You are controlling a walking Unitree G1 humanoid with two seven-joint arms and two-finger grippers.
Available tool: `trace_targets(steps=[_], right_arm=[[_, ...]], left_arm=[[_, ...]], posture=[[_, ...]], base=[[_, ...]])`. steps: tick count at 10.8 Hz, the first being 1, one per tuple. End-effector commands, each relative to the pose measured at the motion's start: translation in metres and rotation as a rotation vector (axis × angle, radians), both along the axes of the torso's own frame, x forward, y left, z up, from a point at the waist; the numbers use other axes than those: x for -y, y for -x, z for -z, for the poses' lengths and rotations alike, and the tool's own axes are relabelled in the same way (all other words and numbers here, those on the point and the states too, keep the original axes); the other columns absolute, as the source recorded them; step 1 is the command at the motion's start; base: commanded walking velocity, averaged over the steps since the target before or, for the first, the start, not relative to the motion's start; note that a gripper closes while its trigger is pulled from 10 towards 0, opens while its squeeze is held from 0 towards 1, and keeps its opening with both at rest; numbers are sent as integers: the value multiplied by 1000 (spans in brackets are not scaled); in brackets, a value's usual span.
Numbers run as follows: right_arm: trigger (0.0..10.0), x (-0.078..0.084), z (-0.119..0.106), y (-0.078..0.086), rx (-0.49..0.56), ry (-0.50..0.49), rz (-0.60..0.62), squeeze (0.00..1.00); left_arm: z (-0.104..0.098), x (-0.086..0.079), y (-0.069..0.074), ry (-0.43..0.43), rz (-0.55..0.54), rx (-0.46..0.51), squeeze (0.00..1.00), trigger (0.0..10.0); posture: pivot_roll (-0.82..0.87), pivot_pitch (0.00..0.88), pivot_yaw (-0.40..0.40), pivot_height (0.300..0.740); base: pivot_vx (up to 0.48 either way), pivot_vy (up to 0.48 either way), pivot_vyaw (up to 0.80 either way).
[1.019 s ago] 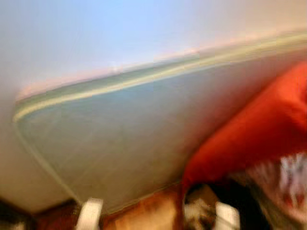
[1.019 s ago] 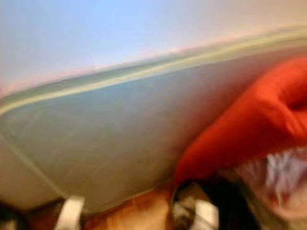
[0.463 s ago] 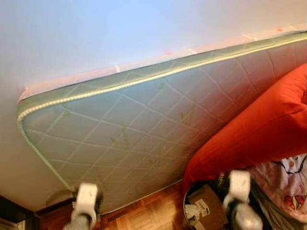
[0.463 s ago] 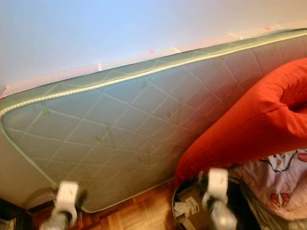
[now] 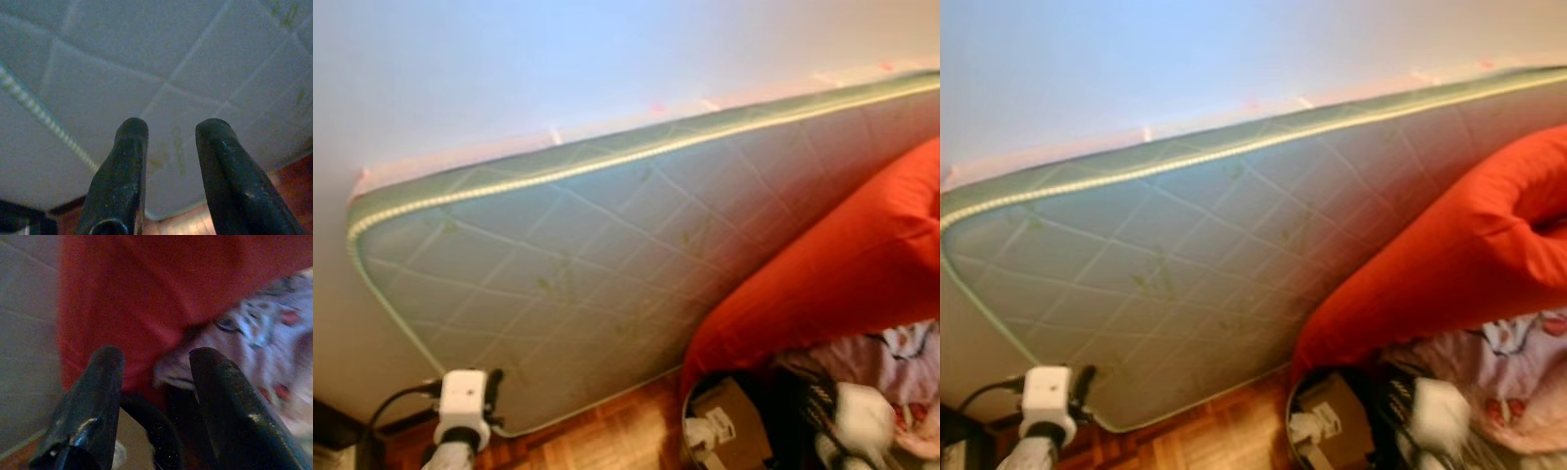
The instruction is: Clean up the room
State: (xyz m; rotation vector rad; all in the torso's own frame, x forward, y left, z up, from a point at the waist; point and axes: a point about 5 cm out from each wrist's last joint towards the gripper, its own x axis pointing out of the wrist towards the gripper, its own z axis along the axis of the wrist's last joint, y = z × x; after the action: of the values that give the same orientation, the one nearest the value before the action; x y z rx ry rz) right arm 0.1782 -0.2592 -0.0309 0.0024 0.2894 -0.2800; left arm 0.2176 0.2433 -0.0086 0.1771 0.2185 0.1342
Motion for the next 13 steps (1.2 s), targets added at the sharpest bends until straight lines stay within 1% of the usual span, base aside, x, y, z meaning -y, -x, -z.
trace_targets(steps=[1,2,3,4,5,6,7,8,9,10,11,12,13], right_arm=[[10000,5,-5,7,57,-2,35,0],[10000,6,-8,16,67,77,12,0],[10000,12,-8,27,65,94,77,0],[10000,14,3,42,5,56,154,0],[10000,5,28,58,-204,39,134,0],[10000,-1,47,71,-388,-22,162,0],[10000,-18,61,72,-521,-115,121,0],[10000,-32,65,66,-583,-119,7,0],[10000,-40,65,57,-569,-172,-5,0],[10000,-41,68,57,-630,-171,7,0],[10000,-41,67,54,-638,-172,-5,0],[10000,-42,66,48,-613,-192,-12,0],[10000,-39,64,43,-613,-186,-22,0]], left_arm=[[-4,0,1,12,-22,45,0,10000],[-8,-1,2,-5,-29,70,0,10000],[-11,-9,4,12,-85,90,0,10000],[-10,-11,8,23,-92,78,0,10000],[4,-10,14,40,-85,-11,0,10000],[17,-9,16,58,-74,-114,0,10000],[32,-9,14,83,-83,-293,0,10000],[39,-8,14,107,-88,-382,0,10000],[43,-7,15,95,-67,-444,0,10000],[46,-4,17,106,-73,-475,0,10000],[54,-1,26,130,-111,-526,0,10000],[59,4,31,151,-124,-547,0,10000],[64,9,38,173,-137,-571,0,10000]], posture=[[189,26,-81,740],[175,21,-83,740],[163,16,-81,740],[160,12,-71,740],[165,6,-50,740],[182,0,-19,740],[199,0,20,740],[191,0,30,740],[162,0,33,740],[152,0,33,740],[163,0,14,740],[158,0,2,740],[166,0,-14,740]], base=[[0,0,0],[0,0,0],[0,0,0],[0,0,0],[0,0,0],[0,0,0],[0,0,0],[0,0,0],[0,0,0],[0,0,0],[0,0,0],[0,0,0],[0,0,0]])
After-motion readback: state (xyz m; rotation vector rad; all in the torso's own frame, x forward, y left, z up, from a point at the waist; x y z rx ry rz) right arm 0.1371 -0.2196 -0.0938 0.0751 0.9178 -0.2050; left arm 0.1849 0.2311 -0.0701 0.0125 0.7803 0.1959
